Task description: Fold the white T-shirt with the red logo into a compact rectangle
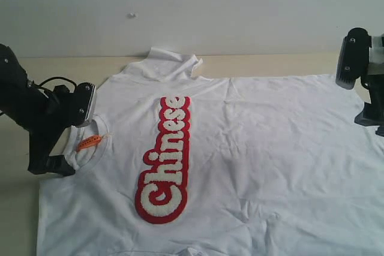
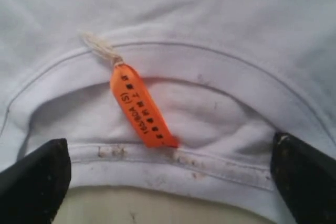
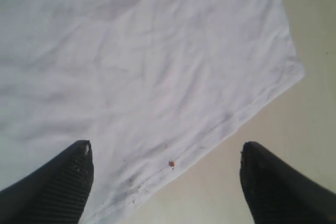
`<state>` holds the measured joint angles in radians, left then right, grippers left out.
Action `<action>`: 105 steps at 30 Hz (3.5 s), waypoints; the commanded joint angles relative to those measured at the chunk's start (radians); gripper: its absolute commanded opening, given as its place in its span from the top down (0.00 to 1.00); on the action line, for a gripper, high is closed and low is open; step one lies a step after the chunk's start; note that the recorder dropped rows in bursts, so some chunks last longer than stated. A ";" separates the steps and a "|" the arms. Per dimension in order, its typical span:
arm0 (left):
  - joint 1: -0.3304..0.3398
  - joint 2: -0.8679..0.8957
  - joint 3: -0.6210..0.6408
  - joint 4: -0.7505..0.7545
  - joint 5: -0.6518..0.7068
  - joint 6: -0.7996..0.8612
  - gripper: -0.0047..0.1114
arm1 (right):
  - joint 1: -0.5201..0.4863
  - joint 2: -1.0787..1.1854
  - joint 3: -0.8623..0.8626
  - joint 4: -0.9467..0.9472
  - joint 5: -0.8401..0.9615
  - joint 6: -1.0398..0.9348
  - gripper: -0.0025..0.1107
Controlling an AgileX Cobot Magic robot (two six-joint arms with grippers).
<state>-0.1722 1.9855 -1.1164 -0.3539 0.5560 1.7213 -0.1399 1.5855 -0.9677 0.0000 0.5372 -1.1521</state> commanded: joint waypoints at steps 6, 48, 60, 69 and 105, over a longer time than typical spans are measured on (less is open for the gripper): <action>-0.006 0.023 0.008 -0.093 0.024 -0.241 0.07 | 0.001 -0.004 0.004 0.027 -0.073 0.056 0.32; 0.140 0.085 -0.097 0.429 0.130 -0.365 0.07 | 0.001 0.149 0.015 0.153 0.051 -0.215 0.30; 0.140 0.085 -0.097 0.409 0.130 -0.365 0.07 | 0.001 0.229 0.015 0.043 0.064 -0.252 0.06; 0.140 0.085 -0.097 0.369 0.130 -0.328 0.07 | 0.001 0.284 0.011 -0.134 -0.087 -0.260 0.06; 0.140 0.085 -0.097 0.287 0.161 -0.253 0.07 | -0.104 0.421 -0.226 0.131 0.186 -0.467 0.22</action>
<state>-0.0333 2.0425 -1.2242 -0.0223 0.7144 1.4645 -0.2452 1.9996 -1.1870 0.1297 0.7301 -1.5969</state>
